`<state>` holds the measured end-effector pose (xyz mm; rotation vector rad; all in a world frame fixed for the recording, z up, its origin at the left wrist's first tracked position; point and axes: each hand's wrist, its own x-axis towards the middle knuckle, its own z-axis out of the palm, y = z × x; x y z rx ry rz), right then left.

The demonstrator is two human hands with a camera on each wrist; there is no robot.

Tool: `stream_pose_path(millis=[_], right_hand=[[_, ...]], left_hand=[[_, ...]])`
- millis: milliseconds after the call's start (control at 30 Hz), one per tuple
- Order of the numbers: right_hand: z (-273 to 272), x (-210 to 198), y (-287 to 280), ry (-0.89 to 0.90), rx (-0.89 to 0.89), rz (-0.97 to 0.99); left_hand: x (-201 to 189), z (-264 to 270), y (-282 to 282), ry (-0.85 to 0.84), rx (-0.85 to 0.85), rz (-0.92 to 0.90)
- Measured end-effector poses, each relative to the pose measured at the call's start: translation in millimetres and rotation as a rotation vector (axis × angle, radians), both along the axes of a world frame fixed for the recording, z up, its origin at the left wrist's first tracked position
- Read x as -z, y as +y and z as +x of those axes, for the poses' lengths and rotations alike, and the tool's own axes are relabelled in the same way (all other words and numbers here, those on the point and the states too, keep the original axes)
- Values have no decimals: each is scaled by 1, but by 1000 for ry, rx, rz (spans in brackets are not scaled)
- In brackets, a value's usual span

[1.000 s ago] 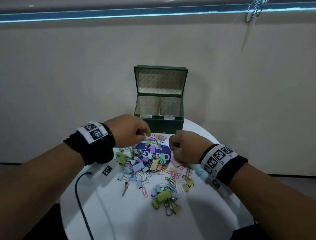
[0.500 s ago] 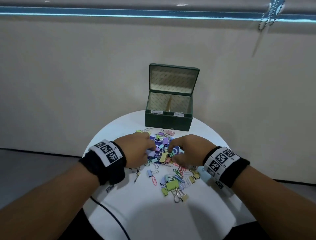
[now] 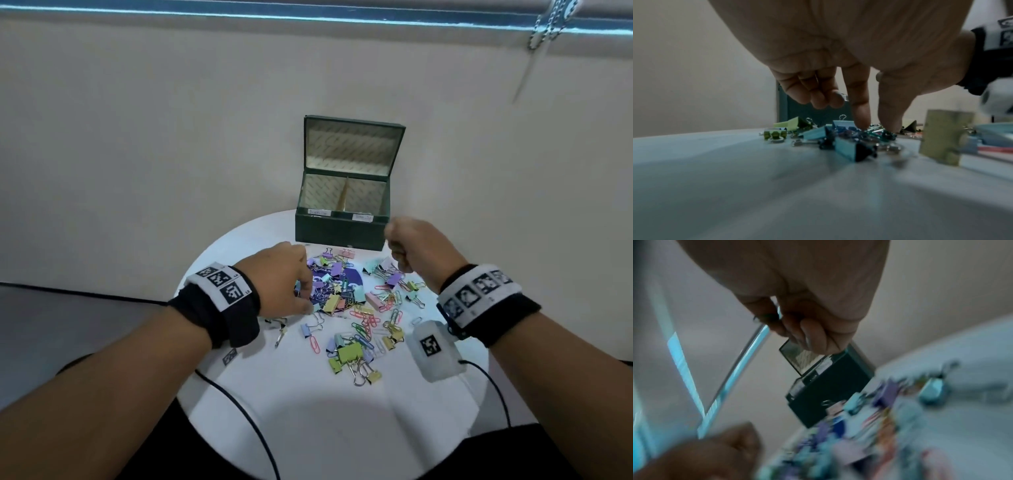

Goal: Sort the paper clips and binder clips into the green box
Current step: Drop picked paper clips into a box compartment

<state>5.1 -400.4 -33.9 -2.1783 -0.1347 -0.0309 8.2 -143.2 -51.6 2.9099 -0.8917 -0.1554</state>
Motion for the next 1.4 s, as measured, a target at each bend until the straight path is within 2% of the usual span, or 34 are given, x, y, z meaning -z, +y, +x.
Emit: stream_pose_path(millis=[67,100,133,167,200,233,333,367,400,467,567,667,767,967,1167,1267,1333,1400], right_hand=[[-2,-7,-5,265,78,667],[-6,-11,-7,395,87,914],[-8,-13,-8,473,84,1009],[-11,-12,-7,521,77,1011],[-12,-11,-6,518,61,911],[-14,-10,-4,469,33,702],[-25,-4,4,209,-220,-368],[-30,0,9,184,-330,-617],[-34,3,13,186,-397,-786],[-42,7,21,172,-419,-941],[-41,10,20,136,-347,-959],[-35,10,13,140,-305,-934],[-37,10,7,120,-287,-858],[-47,7,12,186,-230,-989],[-47,12,25,265,-277,-930],[-46,11,24,292,-297,-865],[-38,5,19,232,-310,-764],[-20,-7,11,142,-247,-630]], left_hand=[[-1,0,-1,1,34,14],[-1,0,-1,-21,68,-10],[-2,-2,-3,-49,115,-43],[-2,-4,-5,-77,173,-73],[-2,-7,-9,-86,233,-82],[0,-9,-13,-70,288,-66],[6,-13,-29,4,366,36],[7,-14,-34,-1,384,58],[8,-15,-37,-13,399,78],[8,-19,-42,-22,418,90],[8,-20,-44,-66,419,51],[7,-19,-42,-145,343,12],[4,-21,-44,-132,336,25],[-1,-23,-52,-68,332,143],[2,-20,-56,-92,293,123],[7,-16,-54,-136,294,75],[9,-13,-52,-148,273,-2],[6,-11,-50,-97,215,-117]])
